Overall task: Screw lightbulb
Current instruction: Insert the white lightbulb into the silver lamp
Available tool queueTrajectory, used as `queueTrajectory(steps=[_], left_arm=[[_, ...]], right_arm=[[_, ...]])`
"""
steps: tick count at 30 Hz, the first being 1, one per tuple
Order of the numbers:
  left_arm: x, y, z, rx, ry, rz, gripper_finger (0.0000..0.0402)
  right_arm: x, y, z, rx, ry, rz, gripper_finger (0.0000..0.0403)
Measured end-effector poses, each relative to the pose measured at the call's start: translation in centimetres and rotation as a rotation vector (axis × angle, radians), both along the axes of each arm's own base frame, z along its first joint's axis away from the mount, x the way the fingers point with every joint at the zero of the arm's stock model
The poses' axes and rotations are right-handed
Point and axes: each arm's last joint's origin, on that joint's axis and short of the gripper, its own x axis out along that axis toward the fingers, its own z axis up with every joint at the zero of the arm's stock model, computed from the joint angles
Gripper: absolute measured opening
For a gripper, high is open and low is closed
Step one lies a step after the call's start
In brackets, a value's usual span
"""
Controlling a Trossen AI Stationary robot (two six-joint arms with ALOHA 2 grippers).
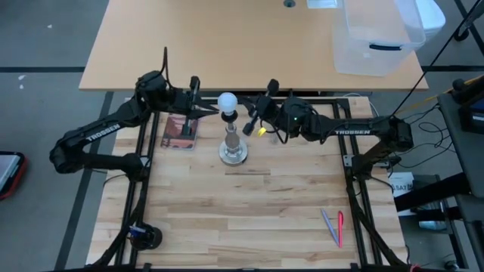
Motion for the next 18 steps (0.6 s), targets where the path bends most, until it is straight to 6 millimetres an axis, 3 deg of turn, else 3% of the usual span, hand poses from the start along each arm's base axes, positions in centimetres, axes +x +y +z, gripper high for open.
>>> queueTrajectory(steps=[18], left_arm=[[0.15, 0.28, 0.18, 0.004, -0.021, 0.073, 0.0029]], right_arm=[[0.06, 0.30, 0.28, -0.018, -0.022, 0.083, 0.0000]])
